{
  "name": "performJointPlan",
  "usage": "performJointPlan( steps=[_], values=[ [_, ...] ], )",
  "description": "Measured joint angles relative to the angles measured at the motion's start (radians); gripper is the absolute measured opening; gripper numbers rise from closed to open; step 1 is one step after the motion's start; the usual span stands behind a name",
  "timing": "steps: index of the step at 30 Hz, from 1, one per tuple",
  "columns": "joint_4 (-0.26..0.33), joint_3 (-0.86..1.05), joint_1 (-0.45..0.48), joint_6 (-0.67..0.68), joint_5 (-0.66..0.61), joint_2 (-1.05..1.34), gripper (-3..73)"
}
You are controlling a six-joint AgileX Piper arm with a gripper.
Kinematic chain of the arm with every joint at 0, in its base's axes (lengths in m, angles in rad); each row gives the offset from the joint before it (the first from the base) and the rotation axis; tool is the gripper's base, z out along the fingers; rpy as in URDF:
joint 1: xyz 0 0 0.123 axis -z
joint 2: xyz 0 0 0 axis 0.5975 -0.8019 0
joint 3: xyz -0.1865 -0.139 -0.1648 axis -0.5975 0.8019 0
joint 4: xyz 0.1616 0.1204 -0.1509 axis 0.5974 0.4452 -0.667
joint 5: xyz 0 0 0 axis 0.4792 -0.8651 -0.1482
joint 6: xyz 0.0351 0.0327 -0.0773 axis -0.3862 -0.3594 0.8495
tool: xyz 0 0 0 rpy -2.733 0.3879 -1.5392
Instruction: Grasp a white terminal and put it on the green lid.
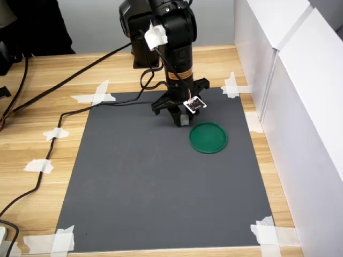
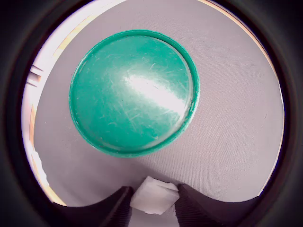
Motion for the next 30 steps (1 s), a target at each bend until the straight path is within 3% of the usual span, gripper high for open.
performJointPlan(
  steps=[10, 16, 24, 30],
  values=[
    [0.017, -0.023, 0.000, 0.000, -0.077, 0.079, 36.5],
    [0.022, -0.147, 0.000, -0.001, -0.122, 0.076, 36.5],
    [0.041, -0.328, 0.000, -0.001, -0.179, -0.047, 36.5],
    [0.057, -0.355, 0.000, -0.001, -0.187, -0.126, 36.5]
  ],
)
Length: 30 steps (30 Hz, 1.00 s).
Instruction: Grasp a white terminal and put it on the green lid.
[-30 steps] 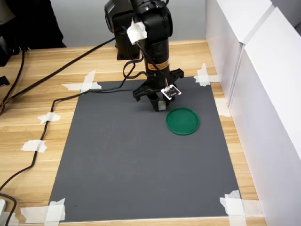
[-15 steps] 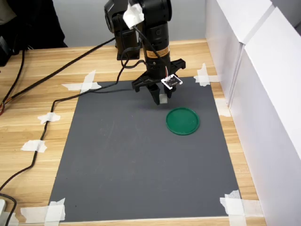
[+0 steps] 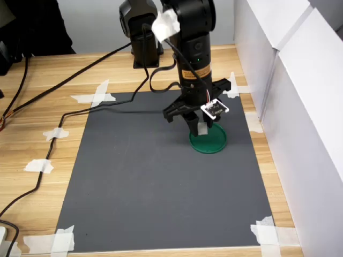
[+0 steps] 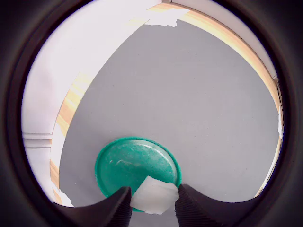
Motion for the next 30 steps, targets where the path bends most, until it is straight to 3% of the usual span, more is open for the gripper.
performJointPlan(
  steps=[6, 21, 23, 30],
  values=[
    [0.040, -0.002, 0.000, 0.012, 0.008, -0.035, 36.5],
    [0.059, -0.004, 0.000, 0.092, 0.014, -0.069, 36.7],
    [0.068, -0.004, 0.000, 0.112, 0.009, -0.069, 39.4],
    [0.067, -0.004, 0.000, 0.084, 0.015, -0.069, 60.8]
  ],
)
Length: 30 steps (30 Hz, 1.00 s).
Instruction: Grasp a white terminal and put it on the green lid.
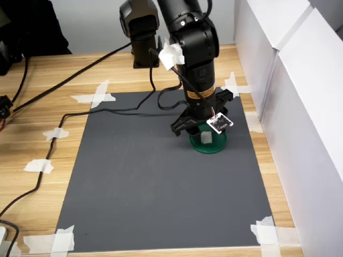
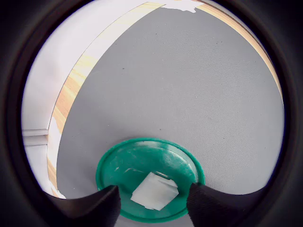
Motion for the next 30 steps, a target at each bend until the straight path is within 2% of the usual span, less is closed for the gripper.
performJointPlan(
  steps=[5, 9, 13, 20, 22, 26, 30],
  values=[
    [0.000, 0.001, 0.000, -0.006, 0.008, 0.038, 64.2],
    [0.001, 0.002, 0.006, -0.014, 0.023, 0.134, 61.1],
    [0.000, 0.003, 0.046, -0.054, 0.023, 0.244, 48.5],
    [-0.041, 0.063, 0.213, -0.121, 0.052, 0.468, 11.5],
    [-0.059, 0.101, 0.265, -0.153, 0.077, 0.537, 3.6],
    [-0.146, 0.244, 0.373, -0.208, 0.164, 0.710, -0.7],
    [-0.177, 0.445, 0.467, -0.222, 0.364, 0.891, -1.4]
  ],
)
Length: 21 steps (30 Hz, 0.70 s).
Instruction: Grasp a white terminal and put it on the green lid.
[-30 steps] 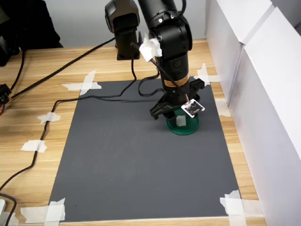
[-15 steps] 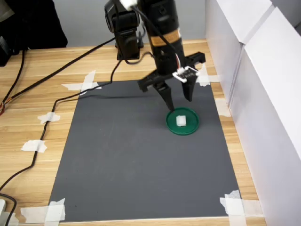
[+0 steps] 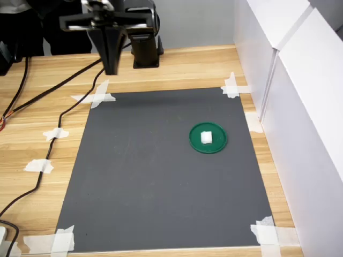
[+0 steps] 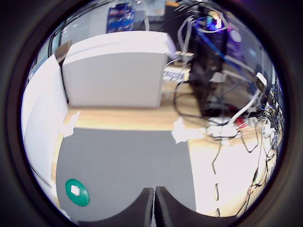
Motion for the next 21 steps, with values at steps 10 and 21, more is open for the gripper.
performJointPlan(
  steps=[10, 21],
  values=[
    [0.000, 0.451, 0.034, -0.029, 0.430, 0.340, -1.6],
    [0.000, 0.721, 0.034, -0.048, 0.482, 0.651, -1.6]
  ],
)
